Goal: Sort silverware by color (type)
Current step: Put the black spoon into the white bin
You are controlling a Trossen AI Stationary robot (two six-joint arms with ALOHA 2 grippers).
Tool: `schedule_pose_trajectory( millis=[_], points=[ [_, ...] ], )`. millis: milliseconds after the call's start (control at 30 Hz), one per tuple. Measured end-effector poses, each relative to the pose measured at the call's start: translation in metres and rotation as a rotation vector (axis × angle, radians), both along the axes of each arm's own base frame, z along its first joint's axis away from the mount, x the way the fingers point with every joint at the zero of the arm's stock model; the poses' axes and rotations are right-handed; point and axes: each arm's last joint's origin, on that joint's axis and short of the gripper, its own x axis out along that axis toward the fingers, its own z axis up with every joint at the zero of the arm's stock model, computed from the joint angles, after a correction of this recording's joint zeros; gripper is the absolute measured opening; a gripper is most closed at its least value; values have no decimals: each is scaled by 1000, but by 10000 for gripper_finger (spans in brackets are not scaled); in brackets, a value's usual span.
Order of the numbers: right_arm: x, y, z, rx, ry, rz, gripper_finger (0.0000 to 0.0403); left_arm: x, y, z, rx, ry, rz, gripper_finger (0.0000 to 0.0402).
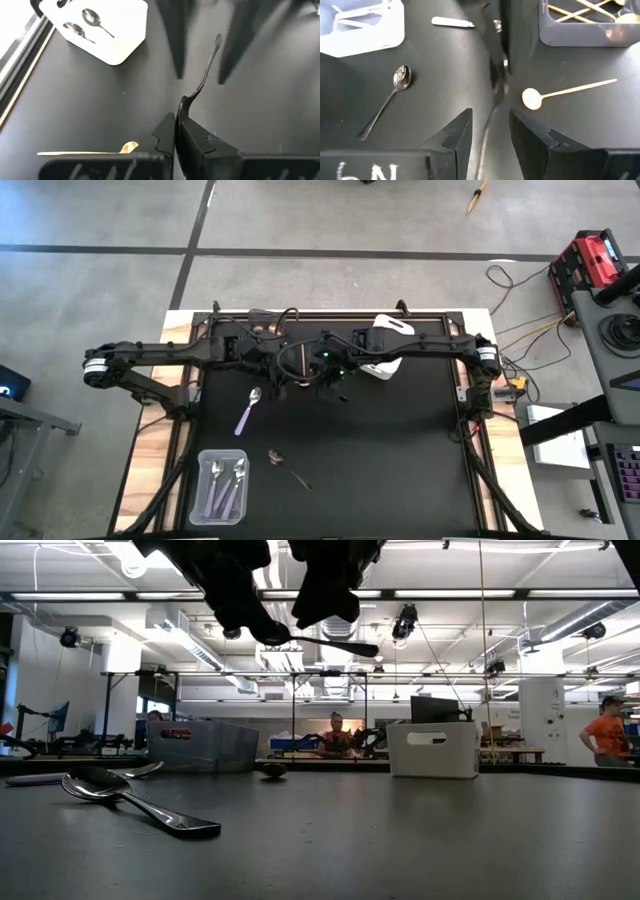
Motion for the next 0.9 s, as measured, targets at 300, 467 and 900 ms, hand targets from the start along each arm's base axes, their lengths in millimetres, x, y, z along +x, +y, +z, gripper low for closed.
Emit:
schedule_pose_trajectory(
  millis=[300, 467, 900],
  points=[
    [3, -1, -12, -21, 35, -24, 121, 1, 0, 1, 3, -14, 1, 0],
    [7, -2, -20, -49, 60, -26, 121, 1, 0, 1, 4, -14, 1, 0],
    [11, -3, -29, -71, 76, 3, 119, 2, 1, 3, 16, -37, 10, 0]
  ],
)
